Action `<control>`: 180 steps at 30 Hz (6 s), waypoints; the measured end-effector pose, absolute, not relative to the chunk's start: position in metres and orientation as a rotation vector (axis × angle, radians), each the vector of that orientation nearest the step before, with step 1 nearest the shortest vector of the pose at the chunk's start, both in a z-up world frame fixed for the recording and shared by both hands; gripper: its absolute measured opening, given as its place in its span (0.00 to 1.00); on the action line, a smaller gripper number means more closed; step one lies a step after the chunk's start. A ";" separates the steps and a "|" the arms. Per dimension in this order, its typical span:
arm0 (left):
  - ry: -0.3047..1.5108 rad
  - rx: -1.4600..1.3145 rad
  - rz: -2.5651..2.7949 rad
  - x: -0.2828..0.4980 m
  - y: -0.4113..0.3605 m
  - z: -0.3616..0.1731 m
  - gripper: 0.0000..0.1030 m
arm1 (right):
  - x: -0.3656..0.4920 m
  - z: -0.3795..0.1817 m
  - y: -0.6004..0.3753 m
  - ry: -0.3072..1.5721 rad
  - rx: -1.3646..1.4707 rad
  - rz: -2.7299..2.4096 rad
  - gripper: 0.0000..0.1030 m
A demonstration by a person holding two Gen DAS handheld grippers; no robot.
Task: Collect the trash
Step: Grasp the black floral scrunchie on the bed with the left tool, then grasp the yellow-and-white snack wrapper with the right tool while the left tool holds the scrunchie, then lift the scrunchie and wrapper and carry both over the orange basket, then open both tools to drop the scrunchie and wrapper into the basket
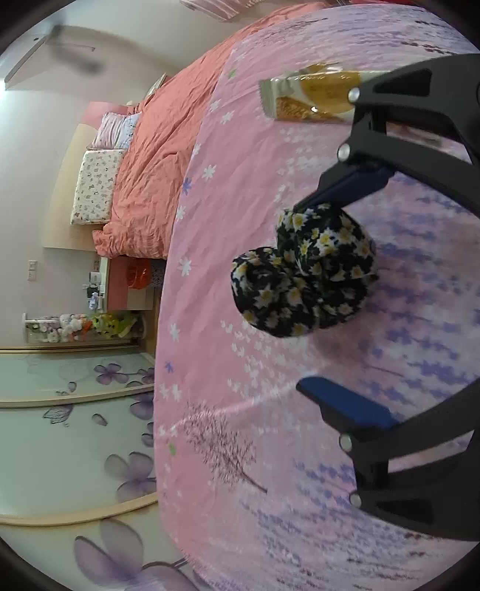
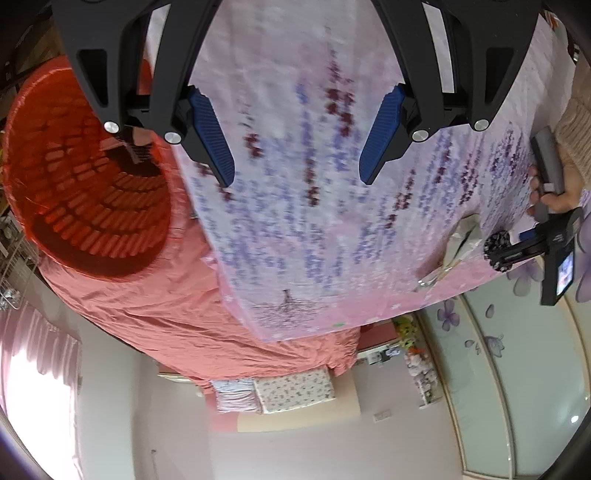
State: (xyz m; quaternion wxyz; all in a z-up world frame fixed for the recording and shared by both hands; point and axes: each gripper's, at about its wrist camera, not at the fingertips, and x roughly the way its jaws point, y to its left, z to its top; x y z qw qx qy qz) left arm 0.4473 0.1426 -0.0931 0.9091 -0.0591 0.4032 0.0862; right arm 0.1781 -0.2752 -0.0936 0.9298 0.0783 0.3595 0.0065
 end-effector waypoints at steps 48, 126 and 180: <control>0.901 -0.028 0.055 0.376 0.165 -0.108 0.29 | 0.267 -0.094 -0.154 0.859 0.169 0.104 0.13; 0.890 0.009 -0.156 0.310 0.099 -0.106 0.18 | 0.191 -0.115 -0.213 0.840 0.114 0.084 0.16; 0.773 0.173 -0.700 0.271 -0.287 -0.066 0.62 | 0.105 -0.092 -0.494 0.585 0.472 -0.275 0.57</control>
